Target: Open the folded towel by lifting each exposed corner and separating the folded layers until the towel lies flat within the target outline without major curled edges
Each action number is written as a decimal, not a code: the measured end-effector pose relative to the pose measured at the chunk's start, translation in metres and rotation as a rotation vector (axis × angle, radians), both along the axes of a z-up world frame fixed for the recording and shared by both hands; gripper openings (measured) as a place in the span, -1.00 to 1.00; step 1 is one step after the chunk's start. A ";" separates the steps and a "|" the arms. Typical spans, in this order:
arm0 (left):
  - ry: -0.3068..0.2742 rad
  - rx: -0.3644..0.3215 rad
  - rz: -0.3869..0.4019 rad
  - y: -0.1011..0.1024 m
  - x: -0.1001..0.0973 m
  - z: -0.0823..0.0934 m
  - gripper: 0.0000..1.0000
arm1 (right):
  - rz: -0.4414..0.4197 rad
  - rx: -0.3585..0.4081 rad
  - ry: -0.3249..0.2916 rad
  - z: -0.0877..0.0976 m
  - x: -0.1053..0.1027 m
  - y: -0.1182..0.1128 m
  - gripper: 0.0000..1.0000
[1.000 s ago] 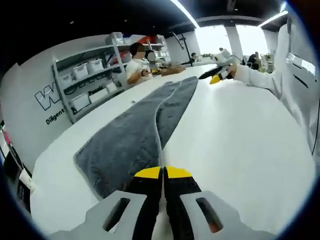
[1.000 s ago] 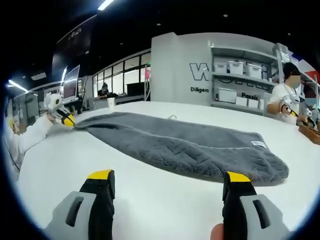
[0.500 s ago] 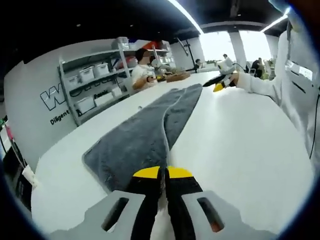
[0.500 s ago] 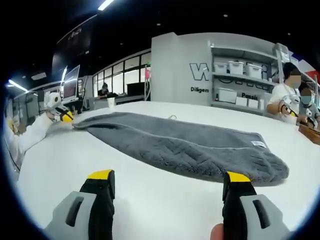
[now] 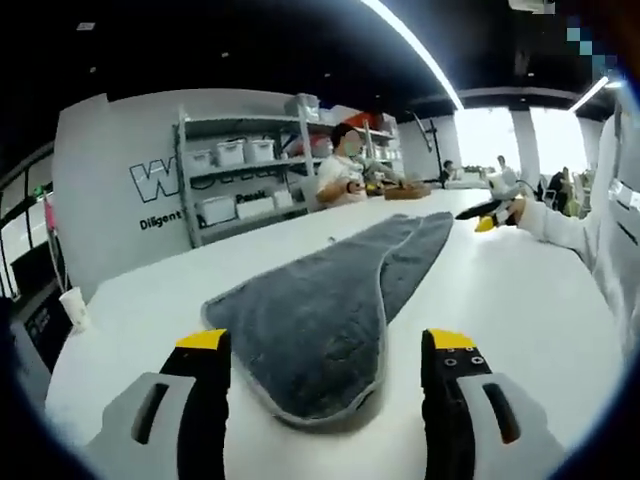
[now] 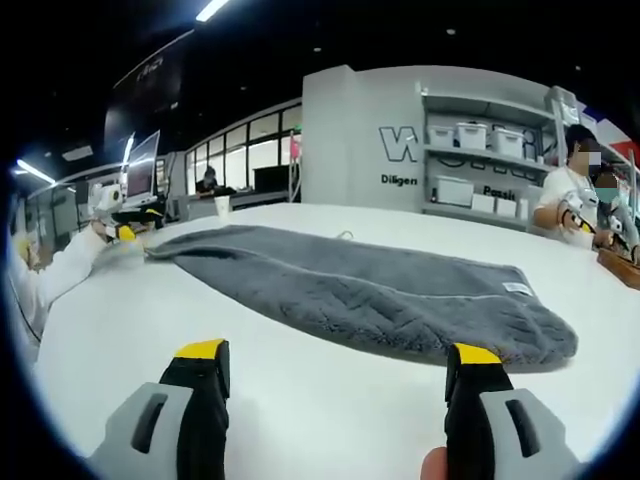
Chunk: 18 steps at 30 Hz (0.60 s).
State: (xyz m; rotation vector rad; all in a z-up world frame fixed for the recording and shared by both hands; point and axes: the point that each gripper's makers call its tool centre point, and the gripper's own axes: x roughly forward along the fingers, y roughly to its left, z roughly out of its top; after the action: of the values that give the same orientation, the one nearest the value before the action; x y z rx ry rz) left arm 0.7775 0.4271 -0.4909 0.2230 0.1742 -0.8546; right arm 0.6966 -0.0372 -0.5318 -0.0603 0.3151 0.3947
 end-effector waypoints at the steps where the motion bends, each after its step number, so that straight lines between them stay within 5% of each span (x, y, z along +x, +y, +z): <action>1: 0.008 -0.002 0.005 0.001 0.001 -0.001 0.67 | 0.000 0.000 0.001 0.000 0.000 0.000 0.79; 12: 0.045 0.014 0.003 -0.009 0.003 -0.013 0.96 | 0.002 -0.001 0.003 -0.001 0.000 0.000 0.79; 18: -0.086 0.133 -0.032 -0.037 -0.001 -0.016 0.79 | 0.004 -0.004 0.005 -0.002 0.000 0.001 0.79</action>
State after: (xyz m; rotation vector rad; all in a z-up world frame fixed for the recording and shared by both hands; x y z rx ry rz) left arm 0.7765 0.3906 -0.5067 0.3868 0.1475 -0.8646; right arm 0.6964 -0.0358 -0.5336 -0.0640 0.3211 0.3985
